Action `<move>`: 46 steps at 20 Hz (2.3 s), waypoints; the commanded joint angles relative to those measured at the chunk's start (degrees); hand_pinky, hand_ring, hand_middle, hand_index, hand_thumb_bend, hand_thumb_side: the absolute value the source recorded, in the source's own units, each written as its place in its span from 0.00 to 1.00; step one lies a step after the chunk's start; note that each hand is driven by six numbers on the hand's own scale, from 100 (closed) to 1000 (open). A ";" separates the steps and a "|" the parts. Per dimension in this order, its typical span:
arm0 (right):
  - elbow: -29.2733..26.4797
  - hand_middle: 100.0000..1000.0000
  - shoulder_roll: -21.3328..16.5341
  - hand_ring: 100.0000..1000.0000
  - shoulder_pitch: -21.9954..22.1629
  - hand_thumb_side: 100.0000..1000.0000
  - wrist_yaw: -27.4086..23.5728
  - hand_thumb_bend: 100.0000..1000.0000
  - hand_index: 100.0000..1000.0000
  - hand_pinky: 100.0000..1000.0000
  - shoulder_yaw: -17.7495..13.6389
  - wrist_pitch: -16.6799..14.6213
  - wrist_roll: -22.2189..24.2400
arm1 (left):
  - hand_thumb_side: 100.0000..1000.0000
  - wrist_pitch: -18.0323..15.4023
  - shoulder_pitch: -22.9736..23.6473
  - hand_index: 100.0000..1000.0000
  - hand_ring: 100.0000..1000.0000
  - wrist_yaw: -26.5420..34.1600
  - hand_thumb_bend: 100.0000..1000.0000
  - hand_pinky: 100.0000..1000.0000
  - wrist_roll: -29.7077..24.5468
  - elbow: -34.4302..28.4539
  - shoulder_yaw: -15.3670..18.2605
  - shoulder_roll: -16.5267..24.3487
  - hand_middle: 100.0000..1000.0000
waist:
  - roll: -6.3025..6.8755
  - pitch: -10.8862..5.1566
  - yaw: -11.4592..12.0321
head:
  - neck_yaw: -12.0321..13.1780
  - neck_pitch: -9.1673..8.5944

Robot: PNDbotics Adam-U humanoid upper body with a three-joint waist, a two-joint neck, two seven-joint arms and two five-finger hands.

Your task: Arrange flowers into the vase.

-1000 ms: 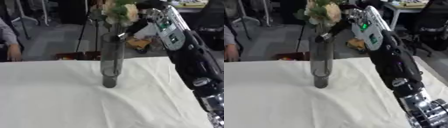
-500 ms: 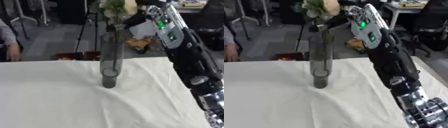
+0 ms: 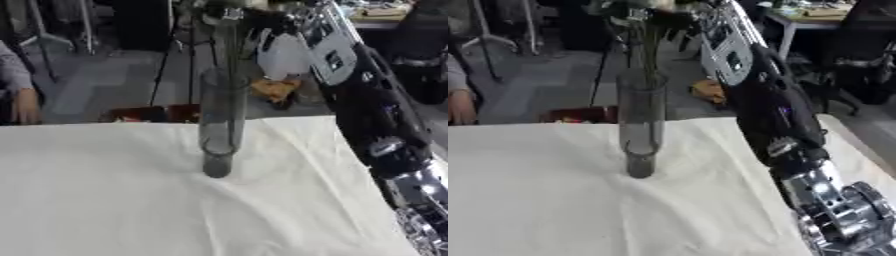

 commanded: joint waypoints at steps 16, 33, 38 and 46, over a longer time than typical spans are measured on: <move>0.02 0.76 -0.30 0.77 -2.29 1.00 2.68 0.68 0.85 0.63 -1.42 0.09 -3.07 | 1.00 -0.04 -0.44 0.98 0.91 -0.09 0.00 0.78 -0.23 -1.10 0.34 1.98 0.93 | -0.07 -1.62 0.00 | -0.23 -0.28; -2.58 0.79 -1.01 0.87 -0.20 1.00 5.11 0.50 0.74 0.78 1.05 -6.48 -20.29 | 1.00 -0.06 -0.51 0.98 0.91 -0.09 0.00 0.78 -0.27 -1.10 0.34 1.81 0.93 | -0.13 -1.45 -0.05 | -0.35 -0.30; -3.30 0.76 -1.08 0.83 0.12 1.00 1.29 0.50 0.72 0.75 -0.16 -5.86 -21.38 | 1.00 -0.01 -0.46 0.99 0.91 -0.11 0.00 0.78 -0.28 -1.10 0.37 1.79 0.93 | -0.10 -1.50 -0.09 | -0.27 -0.17; -4.67 0.75 -1.29 0.80 0.43 1.00 -3.26 0.47 0.69 0.73 -0.84 -3.36 -27.59 | 1.00 0.07 -0.22 0.99 0.91 -0.16 0.00 0.78 -0.18 -1.10 0.50 1.73 0.93 | 0.12 -1.72 -0.16 | 0.32 -1.36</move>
